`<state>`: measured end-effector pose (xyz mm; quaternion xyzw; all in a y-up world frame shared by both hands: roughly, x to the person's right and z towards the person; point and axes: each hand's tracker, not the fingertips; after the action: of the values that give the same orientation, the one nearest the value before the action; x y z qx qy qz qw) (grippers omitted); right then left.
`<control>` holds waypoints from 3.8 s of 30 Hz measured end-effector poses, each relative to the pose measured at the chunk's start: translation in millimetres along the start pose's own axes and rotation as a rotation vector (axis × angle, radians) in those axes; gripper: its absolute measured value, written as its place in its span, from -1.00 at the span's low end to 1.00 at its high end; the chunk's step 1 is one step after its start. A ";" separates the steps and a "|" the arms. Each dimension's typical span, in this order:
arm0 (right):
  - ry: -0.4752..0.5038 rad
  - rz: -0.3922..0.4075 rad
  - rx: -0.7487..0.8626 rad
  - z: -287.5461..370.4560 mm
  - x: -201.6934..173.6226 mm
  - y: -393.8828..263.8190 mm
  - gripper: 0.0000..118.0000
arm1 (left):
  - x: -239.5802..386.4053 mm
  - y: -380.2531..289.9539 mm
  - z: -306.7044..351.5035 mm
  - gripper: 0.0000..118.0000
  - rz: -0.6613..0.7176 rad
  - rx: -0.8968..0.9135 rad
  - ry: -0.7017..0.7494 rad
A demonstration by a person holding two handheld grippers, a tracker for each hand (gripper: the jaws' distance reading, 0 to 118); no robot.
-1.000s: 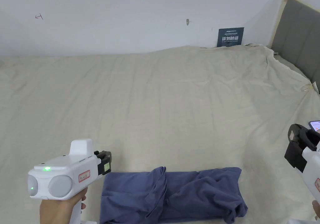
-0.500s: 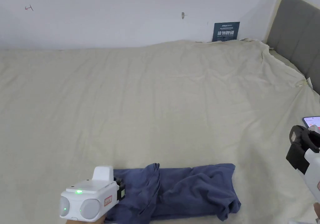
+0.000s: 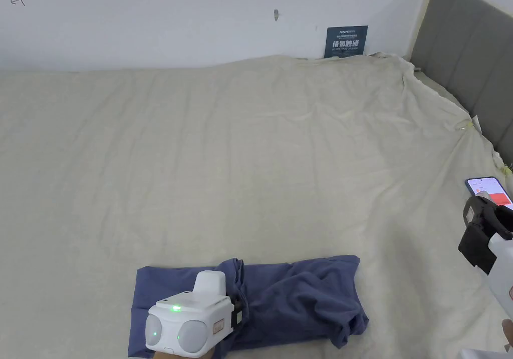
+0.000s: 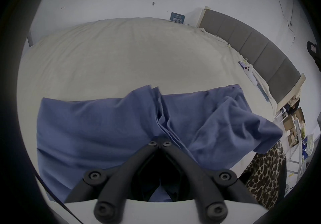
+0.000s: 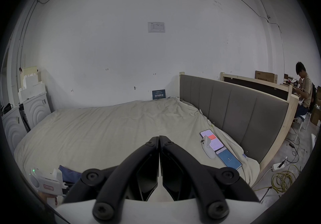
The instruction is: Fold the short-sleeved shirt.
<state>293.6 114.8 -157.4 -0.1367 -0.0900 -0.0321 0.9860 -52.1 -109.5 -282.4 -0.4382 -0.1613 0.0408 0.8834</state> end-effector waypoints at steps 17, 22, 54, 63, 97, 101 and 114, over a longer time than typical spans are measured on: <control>0.013 -0.004 0.006 -1.3 -1.4 2.0 -1.00 | -9.8 33.9 48.4 -1.00 0.060 0.014 -0.171; 0.033 0.005 0.020 -1.1 -13.5 9.3 -1.00 | -57.7 60.6 100.8 -1.00 0.104 0.043 -0.238; 0.042 0.044 -0.059 -38.7 -34.5 -14.7 -1.00 | -214.9 21.3 34.3 0.54 0.413 -0.165 -0.266; 0.038 0.038 -0.064 -38.9 -34.3 -16.2 -1.00 | -197.5 27.4 21.5 -0.60 0.341 -0.199 -0.210; 0.108 0.013 -0.003 -21.5 -26.2 -4.9 -1.00 | -121.0 102.3 150.0 -0.83 0.308 -0.169 -0.214; 0.103 0.004 0.000 -19.1 -16.9 -5.2 -1.00 | -82.1 118.6 107.3 -0.83 0.264 -0.222 -0.238; 0.069 0.010 -0.015 -12.3 3.6 -11.1 -1.00 | 32.9 101.3 -26.9 -0.83 0.254 -0.371 -0.199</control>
<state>298.2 100.6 -165.4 -0.1435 -0.0550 -0.0324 0.9876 -5.4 -60.9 -369.2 -0.6034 -0.1961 0.1642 0.7553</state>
